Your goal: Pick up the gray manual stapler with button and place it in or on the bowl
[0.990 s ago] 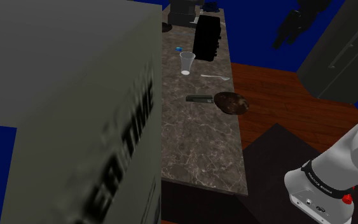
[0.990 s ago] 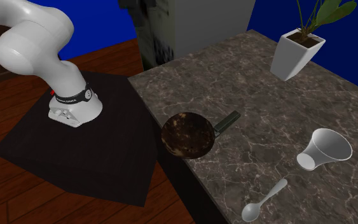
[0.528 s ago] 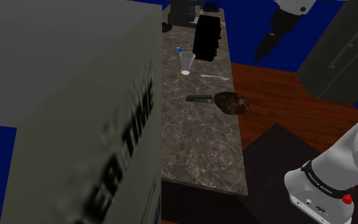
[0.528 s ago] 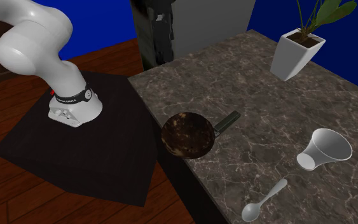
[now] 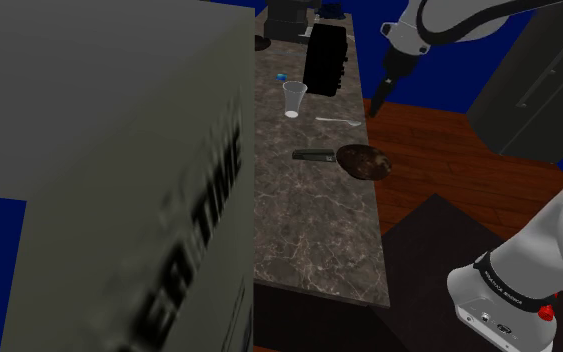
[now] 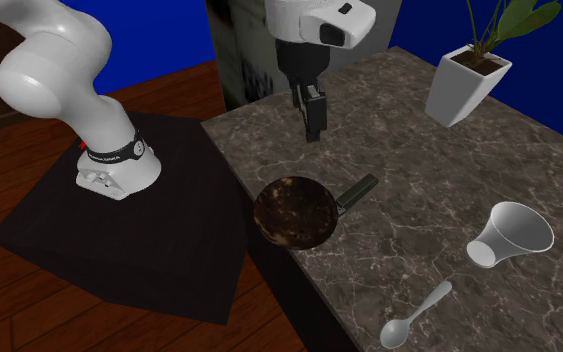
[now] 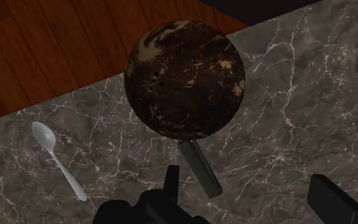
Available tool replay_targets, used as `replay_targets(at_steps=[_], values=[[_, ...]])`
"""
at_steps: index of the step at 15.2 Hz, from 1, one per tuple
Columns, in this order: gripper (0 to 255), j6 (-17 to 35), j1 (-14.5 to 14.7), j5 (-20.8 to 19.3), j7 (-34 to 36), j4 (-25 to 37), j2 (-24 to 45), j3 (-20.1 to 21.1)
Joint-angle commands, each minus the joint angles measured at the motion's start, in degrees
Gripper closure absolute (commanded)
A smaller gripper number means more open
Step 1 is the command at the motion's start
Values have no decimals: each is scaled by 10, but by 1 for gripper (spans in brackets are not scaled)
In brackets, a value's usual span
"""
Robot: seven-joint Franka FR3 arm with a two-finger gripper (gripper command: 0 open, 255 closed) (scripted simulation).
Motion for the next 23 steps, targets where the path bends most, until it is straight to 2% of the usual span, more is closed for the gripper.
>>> replay_targets(at_steps=[1,9,14,18,23], values=[[0,31,8,7,-38,4,38,-9],[0,125,30,64,-188,73,219,-14],[0,164,26,98,-272,136,331,7],[0,185,17,109,-327,196,417,30],[0,208,13,117,-335,204,450,38]])
